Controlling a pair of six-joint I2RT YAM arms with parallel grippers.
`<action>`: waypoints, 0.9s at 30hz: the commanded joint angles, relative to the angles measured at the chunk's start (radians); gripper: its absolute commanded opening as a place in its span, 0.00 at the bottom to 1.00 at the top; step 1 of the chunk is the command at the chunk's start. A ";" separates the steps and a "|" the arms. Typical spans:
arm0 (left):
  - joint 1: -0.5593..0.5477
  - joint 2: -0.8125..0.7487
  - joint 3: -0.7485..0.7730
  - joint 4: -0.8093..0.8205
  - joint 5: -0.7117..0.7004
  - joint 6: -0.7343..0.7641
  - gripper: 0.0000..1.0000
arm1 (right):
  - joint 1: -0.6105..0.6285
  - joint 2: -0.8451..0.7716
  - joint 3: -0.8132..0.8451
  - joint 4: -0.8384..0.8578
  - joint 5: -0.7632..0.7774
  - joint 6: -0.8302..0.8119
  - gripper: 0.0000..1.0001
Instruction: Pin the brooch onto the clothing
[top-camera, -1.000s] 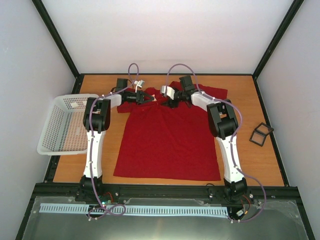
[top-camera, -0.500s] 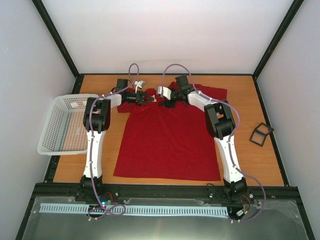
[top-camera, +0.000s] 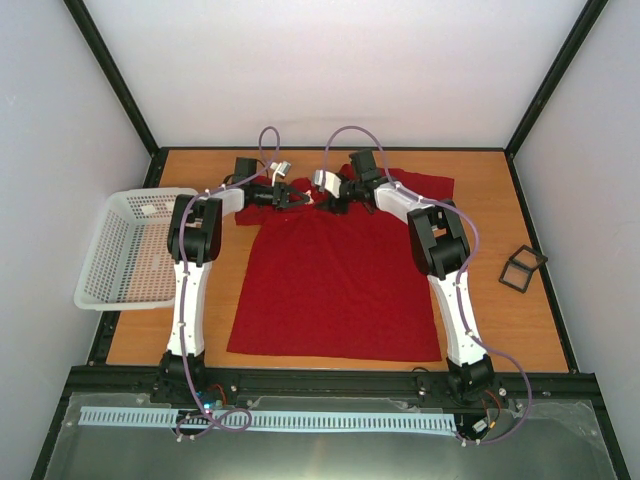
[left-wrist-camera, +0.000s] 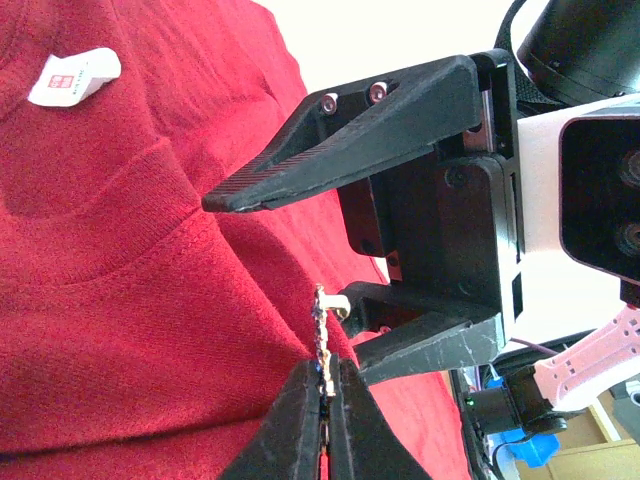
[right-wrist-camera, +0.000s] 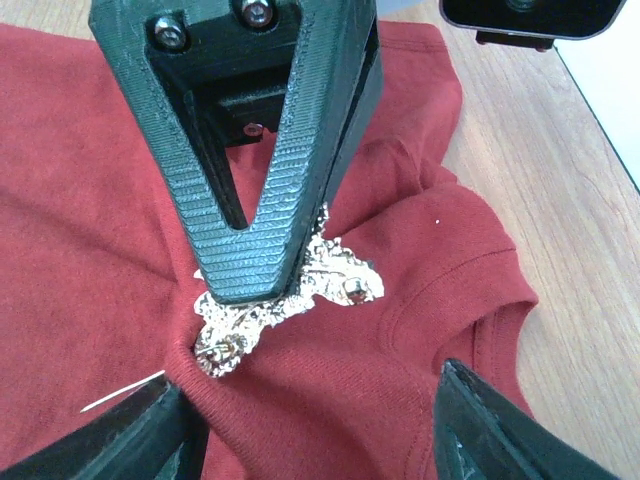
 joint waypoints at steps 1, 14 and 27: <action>-0.014 -0.024 0.007 0.001 -0.010 0.048 0.01 | 0.010 -0.003 -0.003 0.028 -0.065 0.022 0.60; -0.042 -0.112 -0.134 0.180 -0.080 0.080 0.01 | 0.010 -0.026 -0.038 0.102 -0.096 0.113 0.63; -0.045 -0.155 -0.236 0.276 -0.043 0.136 0.01 | -0.008 0.010 0.046 -0.018 -0.172 0.097 0.57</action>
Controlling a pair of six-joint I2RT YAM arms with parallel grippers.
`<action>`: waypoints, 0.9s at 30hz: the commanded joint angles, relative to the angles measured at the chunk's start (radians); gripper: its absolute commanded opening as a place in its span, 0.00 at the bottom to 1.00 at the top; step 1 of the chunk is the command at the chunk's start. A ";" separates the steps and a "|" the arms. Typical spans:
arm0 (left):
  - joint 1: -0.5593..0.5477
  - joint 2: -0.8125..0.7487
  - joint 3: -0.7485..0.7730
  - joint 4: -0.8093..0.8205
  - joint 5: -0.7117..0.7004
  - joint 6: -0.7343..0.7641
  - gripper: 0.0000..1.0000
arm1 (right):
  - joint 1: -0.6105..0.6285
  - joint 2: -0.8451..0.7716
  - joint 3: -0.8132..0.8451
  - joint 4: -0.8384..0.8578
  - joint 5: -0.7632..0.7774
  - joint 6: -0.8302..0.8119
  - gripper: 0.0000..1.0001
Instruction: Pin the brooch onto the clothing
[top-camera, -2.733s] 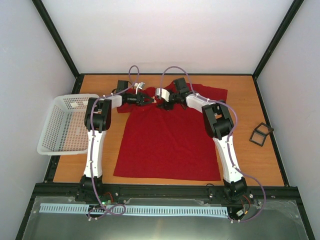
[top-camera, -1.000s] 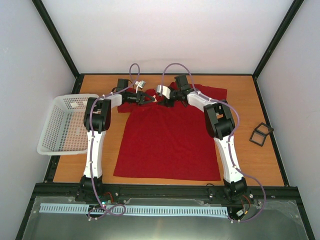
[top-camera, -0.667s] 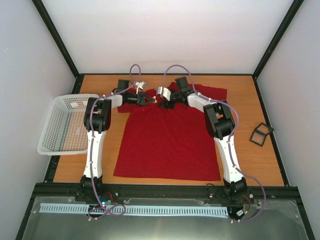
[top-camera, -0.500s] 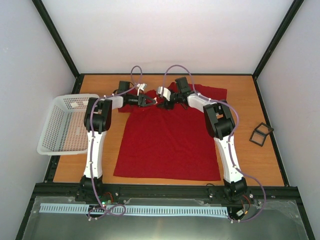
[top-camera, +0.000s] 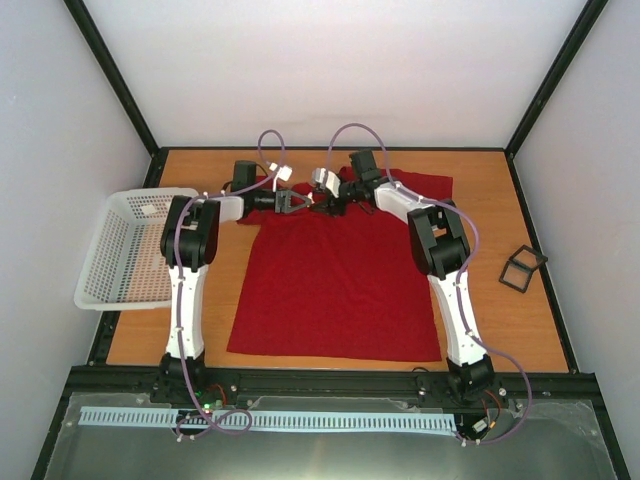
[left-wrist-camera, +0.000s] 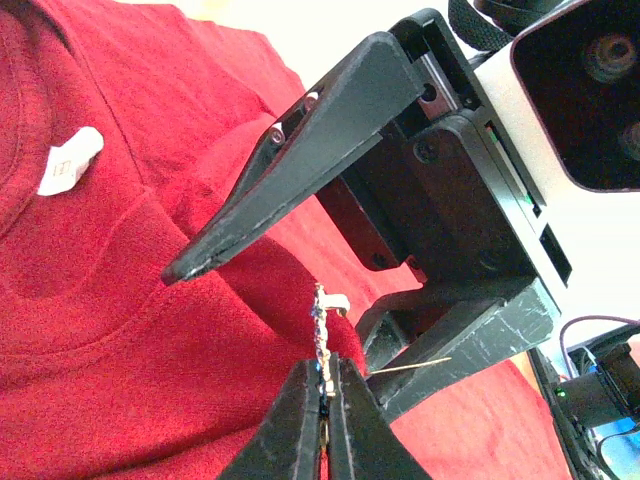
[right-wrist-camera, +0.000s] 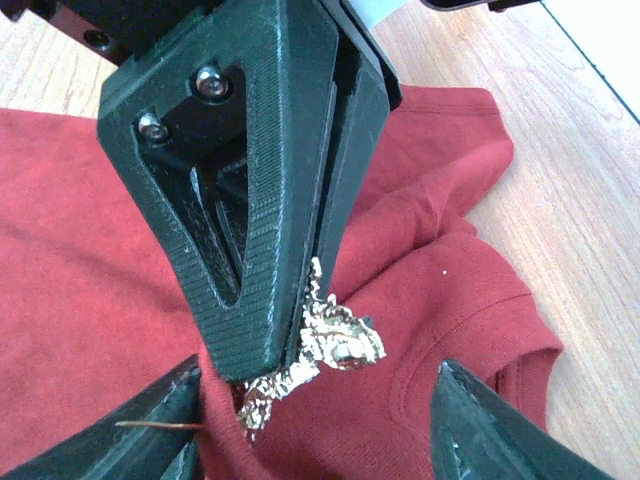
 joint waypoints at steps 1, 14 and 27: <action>-0.024 -0.025 -0.011 0.025 0.062 0.066 0.01 | -0.008 0.018 0.066 -0.048 -0.047 -0.019 0.56; -0.048 -0.110 -0.075 -0.017 0.055 0.268 0.01 | -0.015 0.063 0.179 -0.219 -0.113 -0.115 0.44; -0.067 -0.127 -0.062 -0.151 0.019 0.423 0.01 | -0.020 0.088 0.249 -0.314 -0.098 -0.114 0.48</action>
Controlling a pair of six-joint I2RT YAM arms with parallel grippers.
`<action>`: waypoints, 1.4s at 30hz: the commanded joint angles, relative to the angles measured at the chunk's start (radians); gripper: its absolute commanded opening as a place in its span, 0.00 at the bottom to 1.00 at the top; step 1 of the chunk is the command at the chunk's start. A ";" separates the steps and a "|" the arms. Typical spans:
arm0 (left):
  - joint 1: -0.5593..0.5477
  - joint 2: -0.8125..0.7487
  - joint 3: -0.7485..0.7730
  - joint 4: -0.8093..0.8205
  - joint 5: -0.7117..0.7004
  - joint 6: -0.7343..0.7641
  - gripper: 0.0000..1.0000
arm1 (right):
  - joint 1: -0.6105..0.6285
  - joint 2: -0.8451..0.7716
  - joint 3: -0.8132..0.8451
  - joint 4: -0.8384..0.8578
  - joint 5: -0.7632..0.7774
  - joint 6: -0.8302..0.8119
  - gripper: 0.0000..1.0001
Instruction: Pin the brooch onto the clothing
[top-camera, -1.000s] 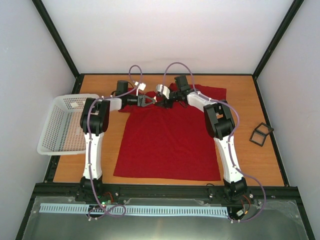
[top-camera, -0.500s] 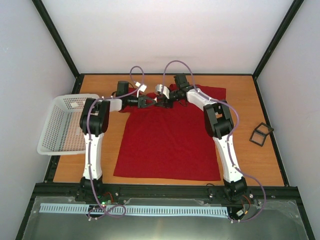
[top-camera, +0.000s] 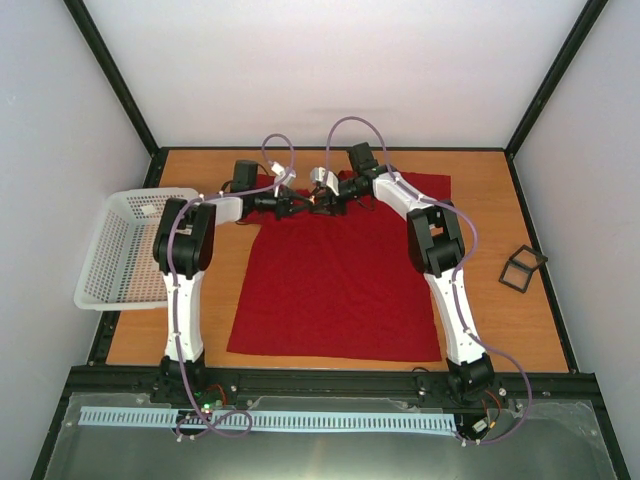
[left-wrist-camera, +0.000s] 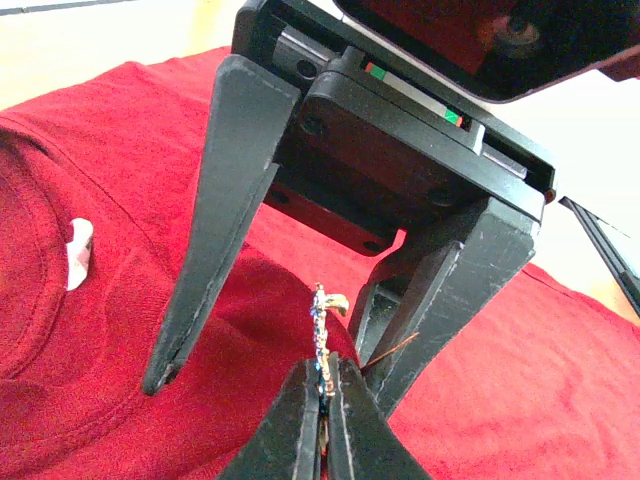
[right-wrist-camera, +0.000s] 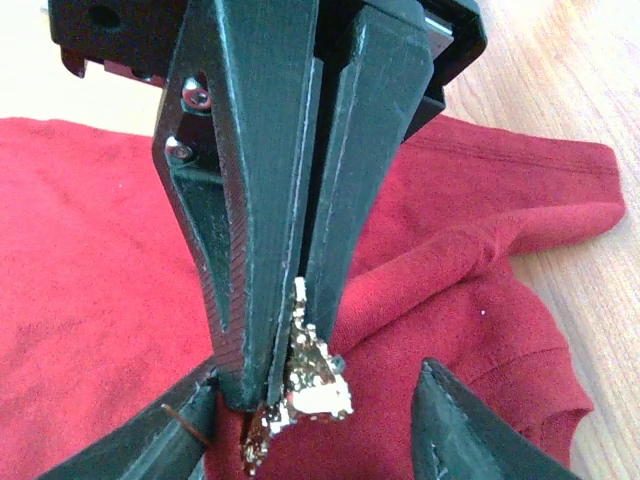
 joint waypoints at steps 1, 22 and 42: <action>-0.042 0.007 0.041 -0.084 0.087 0.033 0.01 | -0.010 0.011 0.024 0.021 0.054 0.030 0.50; 0.016 0.012 -0.015 -0.050 0.050 -0.121 0.24 | -0.032 -0.130 -0.240 0.109 0.090 0.032 0.65; -0.017 0.115 0.110 0.007 0.101 -0.291 0.39 | -0.038 -0.119 -0.214 0.070 0.072 -0.003 0.59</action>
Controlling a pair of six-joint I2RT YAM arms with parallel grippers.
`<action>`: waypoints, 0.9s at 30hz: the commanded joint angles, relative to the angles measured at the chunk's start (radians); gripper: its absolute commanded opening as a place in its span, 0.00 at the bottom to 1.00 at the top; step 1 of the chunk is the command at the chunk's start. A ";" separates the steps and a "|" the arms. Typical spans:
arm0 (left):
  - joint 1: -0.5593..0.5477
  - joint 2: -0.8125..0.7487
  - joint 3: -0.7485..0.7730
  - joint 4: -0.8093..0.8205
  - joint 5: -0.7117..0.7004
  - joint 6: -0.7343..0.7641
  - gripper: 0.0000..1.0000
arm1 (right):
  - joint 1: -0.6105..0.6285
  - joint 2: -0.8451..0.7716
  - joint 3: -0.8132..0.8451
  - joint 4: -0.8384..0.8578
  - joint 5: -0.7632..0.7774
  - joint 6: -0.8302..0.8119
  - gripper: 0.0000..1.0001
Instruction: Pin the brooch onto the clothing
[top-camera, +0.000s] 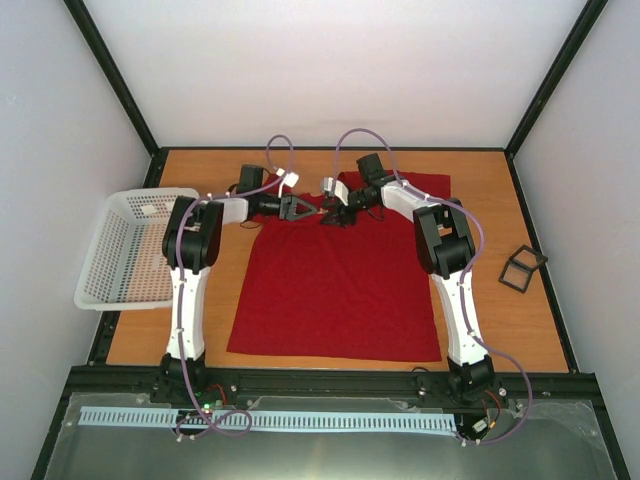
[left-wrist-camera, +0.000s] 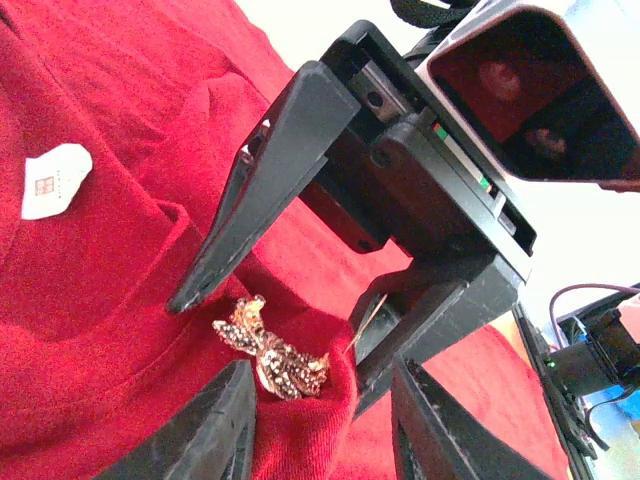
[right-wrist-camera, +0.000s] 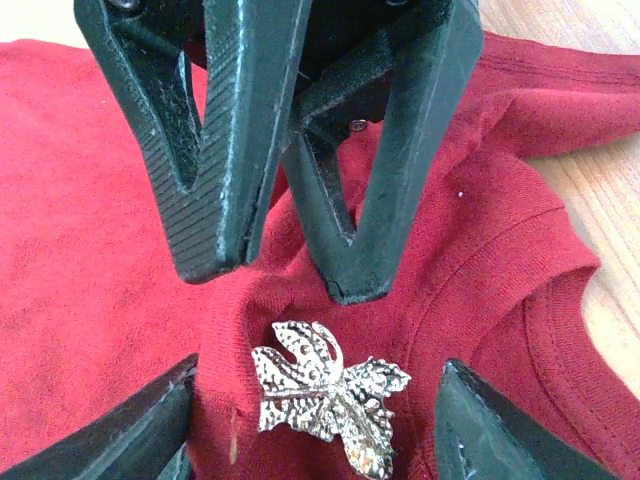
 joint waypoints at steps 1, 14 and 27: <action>-0.012 0.015 0.058 -0.002 0.011 -0.021 0.38 | -0.006 -0.030 0.021 -0.020 -0.012 -0.023 0.59; -0.020 -0.145 -0.157 -0.051 -0.194 0.044 0.33 | -0.015 -0.321 -0.260 0.141 0.143 0.421 0.73; -0.042 -0.224 -0.179 -0.084 -0.320 -0.009 0.32 | -0.022 -0.595 -0.639 0.402 0.278 0.653 0.90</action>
